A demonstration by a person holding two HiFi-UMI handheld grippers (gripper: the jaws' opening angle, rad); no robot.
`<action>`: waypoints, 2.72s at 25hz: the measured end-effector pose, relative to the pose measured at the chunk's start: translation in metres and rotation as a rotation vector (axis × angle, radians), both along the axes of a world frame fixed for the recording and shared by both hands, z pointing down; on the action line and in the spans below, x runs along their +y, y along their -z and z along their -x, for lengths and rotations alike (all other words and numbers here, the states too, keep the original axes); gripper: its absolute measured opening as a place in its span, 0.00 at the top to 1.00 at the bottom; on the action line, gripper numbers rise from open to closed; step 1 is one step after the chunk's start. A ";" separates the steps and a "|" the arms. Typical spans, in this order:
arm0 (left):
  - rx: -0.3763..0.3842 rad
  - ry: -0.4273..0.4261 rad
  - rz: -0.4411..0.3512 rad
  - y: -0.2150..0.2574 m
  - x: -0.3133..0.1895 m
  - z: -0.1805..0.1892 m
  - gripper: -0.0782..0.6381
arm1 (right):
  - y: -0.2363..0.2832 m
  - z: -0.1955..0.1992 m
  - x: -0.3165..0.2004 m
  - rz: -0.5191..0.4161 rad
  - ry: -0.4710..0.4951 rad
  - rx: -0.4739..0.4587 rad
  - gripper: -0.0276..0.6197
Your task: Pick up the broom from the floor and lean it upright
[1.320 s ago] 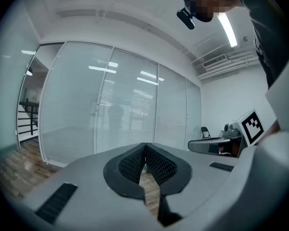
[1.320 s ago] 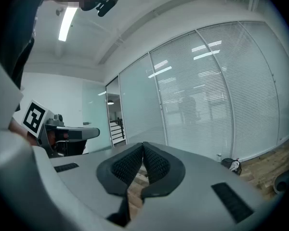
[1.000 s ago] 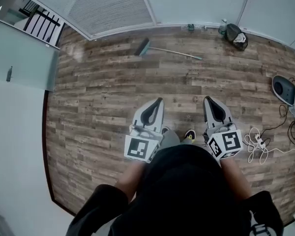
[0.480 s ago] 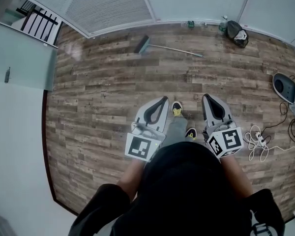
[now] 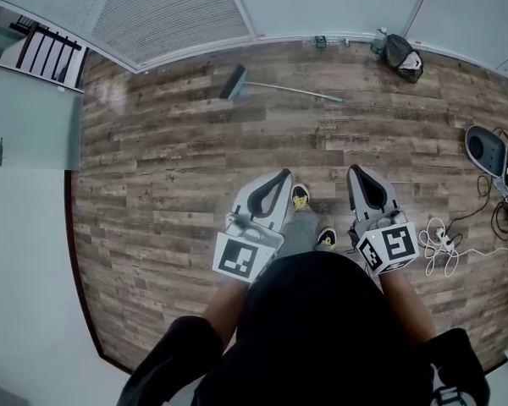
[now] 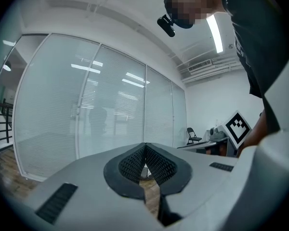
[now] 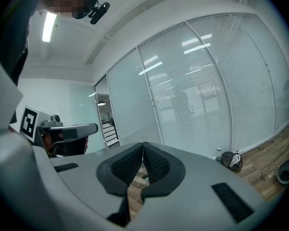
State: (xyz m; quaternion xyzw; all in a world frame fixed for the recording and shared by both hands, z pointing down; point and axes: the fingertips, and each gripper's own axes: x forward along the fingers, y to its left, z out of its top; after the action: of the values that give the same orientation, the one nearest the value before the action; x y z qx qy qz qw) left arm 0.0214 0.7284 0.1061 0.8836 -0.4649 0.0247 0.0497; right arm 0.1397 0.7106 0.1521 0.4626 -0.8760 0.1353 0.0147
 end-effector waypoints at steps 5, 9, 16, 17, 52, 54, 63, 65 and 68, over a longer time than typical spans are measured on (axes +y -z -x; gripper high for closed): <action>0.018 -0.008 -0.016 0.005 -0.056 0.014 0.86 | 0.001 0.014 -0.050 0.004 -0.004 0.010 0.93; 0.031 0.000 -0.003 0.003 -0.091 0.035 0.86 | 0.004 0.033 -0.080 -0.002 -0.002 0.037 0.93; 0.026 -0.031 0.002 -0.002 -0.133 0.057 0.86 | 0.006 0.048 -0.114 -0.014 -0.026 0.049 0.93; 0.019 -0.036 -0.010 -0.001 -0.138 0.058 0.86 | 0.005 0.049 -0.118 -0.012 -0.028 0.049 0.93; -0.053 -0.016 0.031 0.001 -0.314 -0.025 0.86 | -0.013 -0.028 -0.305 0.012 0.010 -0.021 0.93; -0.057 -0.022 0.037 -0.001 -0.315 -0.032 0.86 | -0.013 -0.031 -0.307 0.013 0.013 -0.020 0.93; -0.068 -0.056 0.022 -0.001 -0.319 -0.049 0.86 | -0.017 -0.043 -0.312 0.017 -0.012 -0.041 0.93; -0.069 -0.058 0.028 -0.004 -0.321 -0.049 0.86 | -0.019 -0.042 -0.313 0.022 -0.014 -0.039 0.93; -0.065 -0.057 0.046 -0.009 -0.326 -0.045 0.86 | -0.021 -0.040 -0.318 0.036 -0.017 -0.034 0.93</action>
State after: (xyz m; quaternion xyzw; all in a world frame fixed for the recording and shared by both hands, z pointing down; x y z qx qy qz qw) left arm 0.0664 0.4027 0.1149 0.8939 -0.4401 0.0655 0.0539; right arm 0.1793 0.3929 0.1728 0.4671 -0.8697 0.1591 0.0069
